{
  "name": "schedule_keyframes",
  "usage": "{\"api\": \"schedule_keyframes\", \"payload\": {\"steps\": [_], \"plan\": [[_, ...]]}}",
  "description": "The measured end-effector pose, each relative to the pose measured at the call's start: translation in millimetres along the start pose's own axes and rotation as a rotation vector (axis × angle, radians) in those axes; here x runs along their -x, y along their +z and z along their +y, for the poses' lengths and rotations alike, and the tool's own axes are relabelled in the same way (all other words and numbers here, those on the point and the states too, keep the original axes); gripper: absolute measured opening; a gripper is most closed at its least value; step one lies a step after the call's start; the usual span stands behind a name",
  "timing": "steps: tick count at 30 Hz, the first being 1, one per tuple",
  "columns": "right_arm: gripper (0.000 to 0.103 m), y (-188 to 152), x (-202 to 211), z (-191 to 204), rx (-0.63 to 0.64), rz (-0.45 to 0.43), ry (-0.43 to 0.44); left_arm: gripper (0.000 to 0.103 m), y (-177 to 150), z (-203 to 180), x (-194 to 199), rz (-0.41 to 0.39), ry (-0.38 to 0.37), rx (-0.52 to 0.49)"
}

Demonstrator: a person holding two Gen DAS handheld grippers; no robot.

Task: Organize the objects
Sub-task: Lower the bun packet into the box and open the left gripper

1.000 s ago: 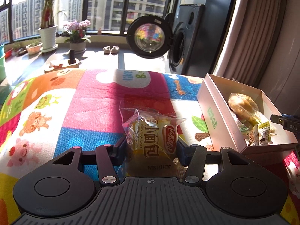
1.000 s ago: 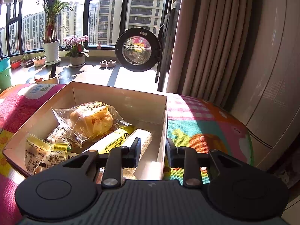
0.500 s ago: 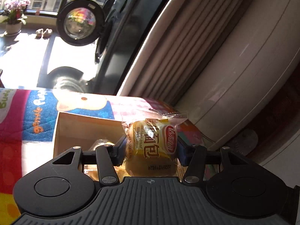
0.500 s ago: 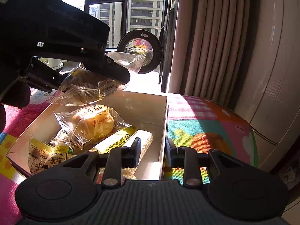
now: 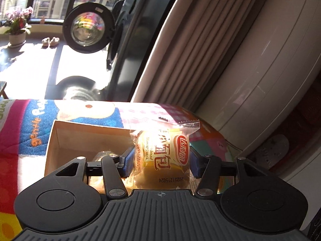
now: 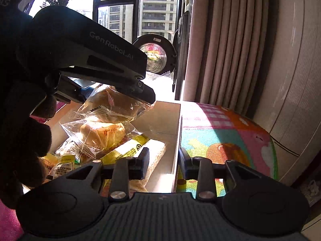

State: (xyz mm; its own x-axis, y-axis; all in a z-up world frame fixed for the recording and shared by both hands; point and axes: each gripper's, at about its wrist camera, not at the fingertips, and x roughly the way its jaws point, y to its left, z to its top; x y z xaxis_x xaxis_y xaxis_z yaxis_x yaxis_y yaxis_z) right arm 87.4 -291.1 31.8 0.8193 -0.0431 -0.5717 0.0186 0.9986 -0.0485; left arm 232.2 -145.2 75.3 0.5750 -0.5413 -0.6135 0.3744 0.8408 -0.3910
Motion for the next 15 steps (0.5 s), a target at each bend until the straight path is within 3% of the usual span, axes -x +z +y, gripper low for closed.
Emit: {"api": "schedule_keyframes", "payload": {"steps": [2, 6, 9, 11, 15], "plan": [[0.033, 0.4, -0.9, 0.2, 0.002, 0.002, -0.003, 0.058, -0.7, -7.9, -7.9, 0.058, 0.029, -0.071], [0.033, 0.2, -2.3, 0.5, 0.005, 0.003, -0.001, 0.058, -5.0, -13.0, -14.1, 0.081, 0.112, -0.155], [0.034, -0.4, -4.2, 1.0, 0.018, 0.004, -0.007, 0.061, -10.8, -20.1, -15.7, 0.125, 0.146, -0.280], [0.035, -1.4, -2.2, 2.6, 0.013, 0.004, -0.004, 0.060, -9.9, -19.7, -14.0, 0.128, 0.153, -0.271], [0.035, -1.9, -3.4, 3.2, 0.013, 0.004, -0.004, 0.059, -4.6, -15.7, 6.6, 0.006, 0.090, -0.186]]}}
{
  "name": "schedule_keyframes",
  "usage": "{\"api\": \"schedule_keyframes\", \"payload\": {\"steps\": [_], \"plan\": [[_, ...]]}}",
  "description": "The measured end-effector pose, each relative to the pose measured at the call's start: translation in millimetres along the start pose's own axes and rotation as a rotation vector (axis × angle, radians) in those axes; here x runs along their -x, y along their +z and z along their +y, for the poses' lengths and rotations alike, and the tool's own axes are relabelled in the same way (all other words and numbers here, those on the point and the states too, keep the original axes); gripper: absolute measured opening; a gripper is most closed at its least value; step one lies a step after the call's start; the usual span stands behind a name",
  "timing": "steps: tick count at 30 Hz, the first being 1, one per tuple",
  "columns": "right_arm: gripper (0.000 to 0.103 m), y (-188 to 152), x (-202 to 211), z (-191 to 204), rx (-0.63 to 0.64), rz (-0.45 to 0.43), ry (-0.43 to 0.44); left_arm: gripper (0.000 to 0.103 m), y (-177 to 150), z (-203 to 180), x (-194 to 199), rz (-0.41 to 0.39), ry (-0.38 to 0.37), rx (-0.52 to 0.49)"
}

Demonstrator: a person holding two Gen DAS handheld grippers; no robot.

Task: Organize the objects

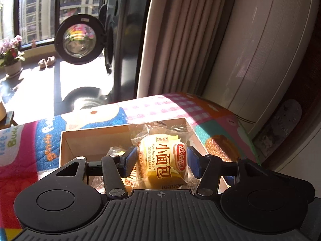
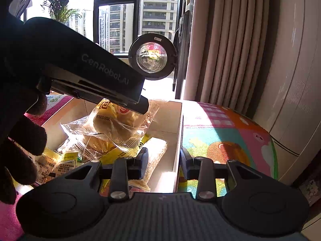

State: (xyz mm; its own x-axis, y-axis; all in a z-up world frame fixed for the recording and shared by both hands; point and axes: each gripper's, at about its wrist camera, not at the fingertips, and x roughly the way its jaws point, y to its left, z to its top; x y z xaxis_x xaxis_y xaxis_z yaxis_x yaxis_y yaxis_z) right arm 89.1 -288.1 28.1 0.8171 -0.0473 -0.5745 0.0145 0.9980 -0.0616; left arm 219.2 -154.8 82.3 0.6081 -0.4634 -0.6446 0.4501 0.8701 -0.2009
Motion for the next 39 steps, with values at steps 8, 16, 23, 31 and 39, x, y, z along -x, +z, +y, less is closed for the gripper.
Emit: {"api": "schedule_keyframes", "payload": {"steps": [8, 16, 23, 31, 39], "plan": [[0.035, 0.0, 0.4, 1.9, -0.003, -0.001, 0.002, 0.057, 14.8, 16.7, 27.5, -0.125, -0.088, 0.156], [0.035, -1.3, 0.2, 0.2, -0.004, -0.004, 0.008, 0.057, -14.6, 34.3, 54.6, -0.141, 0.145, 0.026], [0.026, -0.3, -1.6, 1.4, 0.007, 0.004, -0.020, 0.057, -53.3, 73.5, 75.5, -0.077, 0.193, 0.101], [0.024, 5.8, -8.1, 13.1, 0.046, 0.029, -0.070, 0.068, -70.3, 93.9, 58.8, -0.003, 0.219, 0.091], [0.019, 38.1, -56.3, 78.5, 0.254, 0.026, -0.102, 0.103, -76.9, 160.2, 44.5, -0.075, 0.339, 0.164]]}}
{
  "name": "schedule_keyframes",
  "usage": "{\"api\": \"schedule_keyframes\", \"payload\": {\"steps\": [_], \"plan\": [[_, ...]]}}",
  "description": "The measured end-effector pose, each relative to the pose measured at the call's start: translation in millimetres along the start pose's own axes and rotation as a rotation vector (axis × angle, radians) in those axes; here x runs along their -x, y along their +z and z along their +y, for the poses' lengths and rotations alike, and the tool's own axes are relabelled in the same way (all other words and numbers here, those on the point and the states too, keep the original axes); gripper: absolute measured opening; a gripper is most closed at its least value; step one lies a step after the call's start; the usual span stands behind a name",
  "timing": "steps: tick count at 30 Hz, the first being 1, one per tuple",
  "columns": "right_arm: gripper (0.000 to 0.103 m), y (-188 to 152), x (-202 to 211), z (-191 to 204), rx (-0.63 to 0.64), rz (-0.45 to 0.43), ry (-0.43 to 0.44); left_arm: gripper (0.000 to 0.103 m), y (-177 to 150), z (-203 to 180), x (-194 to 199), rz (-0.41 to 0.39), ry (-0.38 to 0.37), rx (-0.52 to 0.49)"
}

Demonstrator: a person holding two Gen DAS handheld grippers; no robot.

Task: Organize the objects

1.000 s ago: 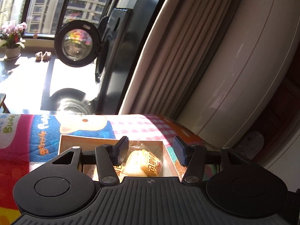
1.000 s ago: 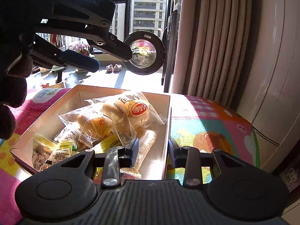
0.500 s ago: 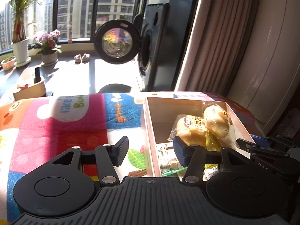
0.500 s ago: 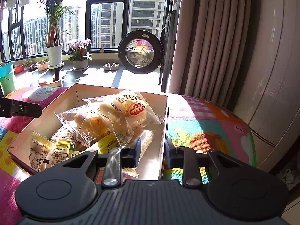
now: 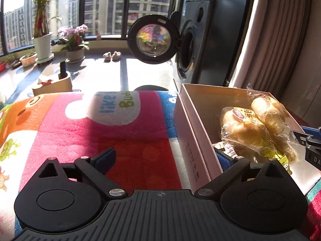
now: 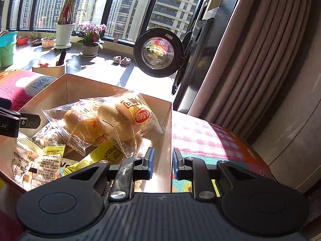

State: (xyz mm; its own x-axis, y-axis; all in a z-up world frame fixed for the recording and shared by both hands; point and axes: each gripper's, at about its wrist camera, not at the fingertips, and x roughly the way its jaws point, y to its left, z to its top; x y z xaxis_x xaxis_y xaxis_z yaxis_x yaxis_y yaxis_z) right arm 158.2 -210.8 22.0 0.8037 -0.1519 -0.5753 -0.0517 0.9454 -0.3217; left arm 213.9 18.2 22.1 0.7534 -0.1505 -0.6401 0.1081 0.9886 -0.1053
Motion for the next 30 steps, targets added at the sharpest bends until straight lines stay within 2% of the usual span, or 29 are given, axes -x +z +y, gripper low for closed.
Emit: {"api": "schedule_keyframes", "payload": {"steps": [2, 6, 8, 10, 12, 14, 16, 18, 20, 24, 28, 30], "plan": [[0.020, 5.7, -4.5, 12.2, 0.040, 0.000, -0.009, 0.103, -0.4, 13.9, -1.6, -0.049, 0.009, 0.028], [0.027, 9.8, 6.6, 9.0, -0.018, 0.011, 0.033, 0.102, 1.8, 23.2, 5.1, -0.080, 0.022, 0.046], [0.037, 6.2, 21.8, 3.4, -0.043, -0.012, 0.021, 0.102, 4.7, 23.9, 23.7, -0.131, -0.001, 0.070], [0.054, -0.4, 40.9, -4.5, -0.076, -0.039, 0.014, 0.102, 3.8, 22.4, 48.7, -0.185, -0.023, 0.084], [0.064, -11.0, 65.7, -11.6, -0.116, -0.070, 0.012, 0.102, -0.6, 15.7, 85.8, -0.245, -0.047, 0.075], [0.073, -25.3, 93.1, -14.4, -0.150, -0.100, 0.025, 0.102, -15.4, 7.4, 115.6, -0.270, -0.056, 0.045], [0.085, -41.0, 115.6, -9.7, -0.169, -0.118, 0.049, 0.102, -36.0, -1.7, 136.9, -0.248, -0.060, 0.018], [0.100, -60.0, 131.7, 0.7, -0.183, -0.109, 0.074, 0.102, -68.0, -13.7, 152.7, -0.181, -0.060, -0.001], [0.103, -78.8, 140.0, 10.1, -0.193, -0.085, 0.100, 0.102, -97.5, -23.3, 160.6, -0.121, -0.054, -0.018], [0.103, -113.4, 147.8, 28.0, -0.211, -0.029, 0.116, 0.102, -142.5, -34.5, 175.8, -0.084, -0.034, -0.013], [0.103, -126.8, 144.3, 39.2, -0.157, -0.008, 0.104, 0.102, -162.2, -49.1, 169.2, -0.064, 0.033, -0.050], [0.103, -128.1, 134.9, 39.2, -0.161, 0.059, 0.099, 0.102, -163.3, -51.3, 158.1, -0.022, 0.066, -0.068]]}}
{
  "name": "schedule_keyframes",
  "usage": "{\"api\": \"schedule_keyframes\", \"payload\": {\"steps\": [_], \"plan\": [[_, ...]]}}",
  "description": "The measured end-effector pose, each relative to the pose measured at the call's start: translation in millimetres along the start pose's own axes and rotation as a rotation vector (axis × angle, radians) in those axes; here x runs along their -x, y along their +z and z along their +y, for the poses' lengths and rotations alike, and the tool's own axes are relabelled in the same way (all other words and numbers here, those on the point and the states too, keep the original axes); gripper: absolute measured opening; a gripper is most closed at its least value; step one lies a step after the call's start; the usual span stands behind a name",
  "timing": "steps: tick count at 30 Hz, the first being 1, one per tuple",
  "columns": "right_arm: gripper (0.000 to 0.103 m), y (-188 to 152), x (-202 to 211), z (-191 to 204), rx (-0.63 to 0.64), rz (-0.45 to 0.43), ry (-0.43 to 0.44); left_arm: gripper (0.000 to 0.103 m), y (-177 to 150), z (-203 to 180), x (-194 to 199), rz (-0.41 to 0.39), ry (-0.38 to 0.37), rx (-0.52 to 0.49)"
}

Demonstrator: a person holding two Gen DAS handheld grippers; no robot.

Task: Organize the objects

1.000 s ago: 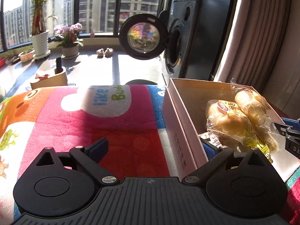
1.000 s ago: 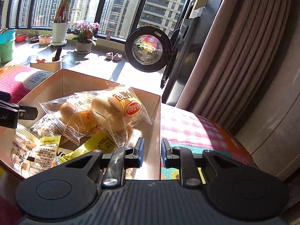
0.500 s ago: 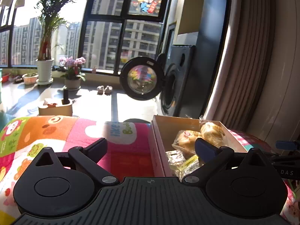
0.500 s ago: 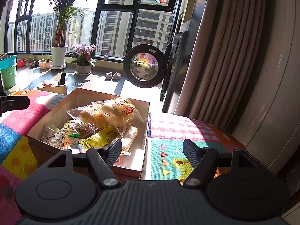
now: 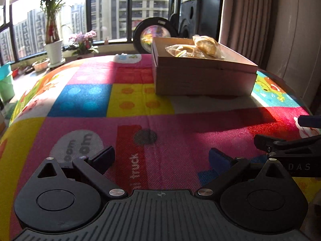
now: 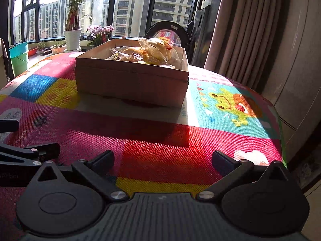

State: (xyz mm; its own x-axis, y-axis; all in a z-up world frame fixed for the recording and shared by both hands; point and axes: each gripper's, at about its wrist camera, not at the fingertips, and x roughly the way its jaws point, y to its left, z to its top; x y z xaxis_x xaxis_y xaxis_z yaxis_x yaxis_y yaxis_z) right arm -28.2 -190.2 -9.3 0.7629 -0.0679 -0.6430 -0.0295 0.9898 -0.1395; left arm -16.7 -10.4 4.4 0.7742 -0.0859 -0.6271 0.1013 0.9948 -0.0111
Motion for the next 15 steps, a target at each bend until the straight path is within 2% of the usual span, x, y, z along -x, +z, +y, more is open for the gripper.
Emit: {"api": "schedule_keyframes", "payload": {"steps": [3, 5, 8, 15], "plan": [[0.103, 0.8, -5.1, -15.3, -0.095, 0.035, 0.058, 0.103, 1.2, -0.4, -1.6, 0.009, 0.016, -0.009], [0.103, -7.5, -7.5, -24.3, -0.156, 0.024, 0.099, 0.103, 1.6, -0.1, -0.5, 0.008, 0.015, -0.007], [0.103, -13.2, -5.8, -19.5, -0.118, 0.005, 0.087, 0.103, 2.2, 0.0, -2.4, 0.009, 0.018, 0.001], [0.103, -14.8, -8.2, -21.0, -0.122, -0.015, 0.085, 0.103, 4.1, -2.4, -4.8, 0.010, 0.030, 0.010]]}}
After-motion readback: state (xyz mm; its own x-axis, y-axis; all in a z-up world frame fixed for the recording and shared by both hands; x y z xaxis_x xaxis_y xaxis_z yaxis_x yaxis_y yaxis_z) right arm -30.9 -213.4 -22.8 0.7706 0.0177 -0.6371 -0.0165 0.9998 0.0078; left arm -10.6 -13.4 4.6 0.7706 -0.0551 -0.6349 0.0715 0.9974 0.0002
